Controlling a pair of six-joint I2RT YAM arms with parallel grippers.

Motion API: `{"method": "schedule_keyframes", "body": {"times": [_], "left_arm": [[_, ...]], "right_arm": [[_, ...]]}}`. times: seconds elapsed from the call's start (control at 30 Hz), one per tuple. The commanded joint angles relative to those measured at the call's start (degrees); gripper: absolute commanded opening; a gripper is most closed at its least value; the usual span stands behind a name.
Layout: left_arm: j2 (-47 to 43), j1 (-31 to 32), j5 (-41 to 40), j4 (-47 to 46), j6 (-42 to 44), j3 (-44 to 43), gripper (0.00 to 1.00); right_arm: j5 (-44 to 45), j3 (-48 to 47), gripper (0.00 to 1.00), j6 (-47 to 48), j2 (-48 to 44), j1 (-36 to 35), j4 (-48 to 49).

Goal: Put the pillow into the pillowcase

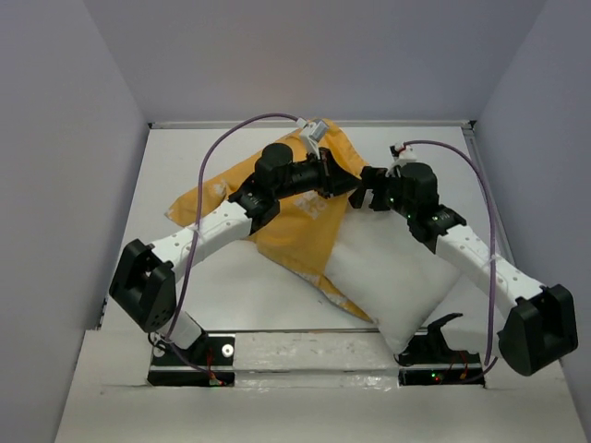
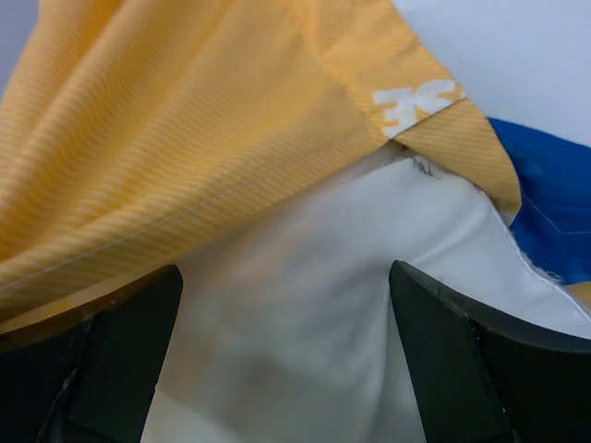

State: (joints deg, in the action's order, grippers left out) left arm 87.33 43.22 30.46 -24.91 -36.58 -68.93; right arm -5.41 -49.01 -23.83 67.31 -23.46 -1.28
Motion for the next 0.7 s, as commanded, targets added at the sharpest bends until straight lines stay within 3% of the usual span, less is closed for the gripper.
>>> {"method": "schedule_keyframes", "body": {"times": [0.0, 0.27, 0.3, 0.33, 0.4, 0.43, 0.67], "left_arm": [[1.61, -0.68, 4.52, -1.46, -0.60, -6.29, 0.00], [9.87, -1.12, 5.75, 1.09, 0.02, -17.11, 0.00], [9.96, -0.77, 6.10, -1.35, -0.94, -16.77, 0.00], [9.79, -0.34, 6.63, -2.94, -3.04, -16.07, 0.00], [8.13, 0.98, 6.20, -6.72, -4.81, -12.75, 0.00], [7.34, 2.73, 6.02, -9.78, -6.30, -11.77, 0.00], [-3.82, 4.68, 2.77, -16.75, -8.68, 2.54, 0.00]], "right_arm": [[-11.42, -5.30, 1.00, 7.92, 8.51, -0.44, -9.35], [-29.36, 0.14, 0.97, 2.33, 6.26, -0.97, -0.41], [-30.35, 0.93, 0.89, 0.56, 6.26, -0.97, 2.74], [-30.71, 2.50, 0.55, -1.54, 6.52, -0.97, 9.30], [-29.23, 4.62, 0.06, -8.64, 6.35, -0.97, 17.41], [-28.35, 5.59, 0.00, -11.12, 5.73, -0.97, 25.80], [-22.02, 9.46, 0.00, -25.80, -0.41, 3.58, 47.81]]}}
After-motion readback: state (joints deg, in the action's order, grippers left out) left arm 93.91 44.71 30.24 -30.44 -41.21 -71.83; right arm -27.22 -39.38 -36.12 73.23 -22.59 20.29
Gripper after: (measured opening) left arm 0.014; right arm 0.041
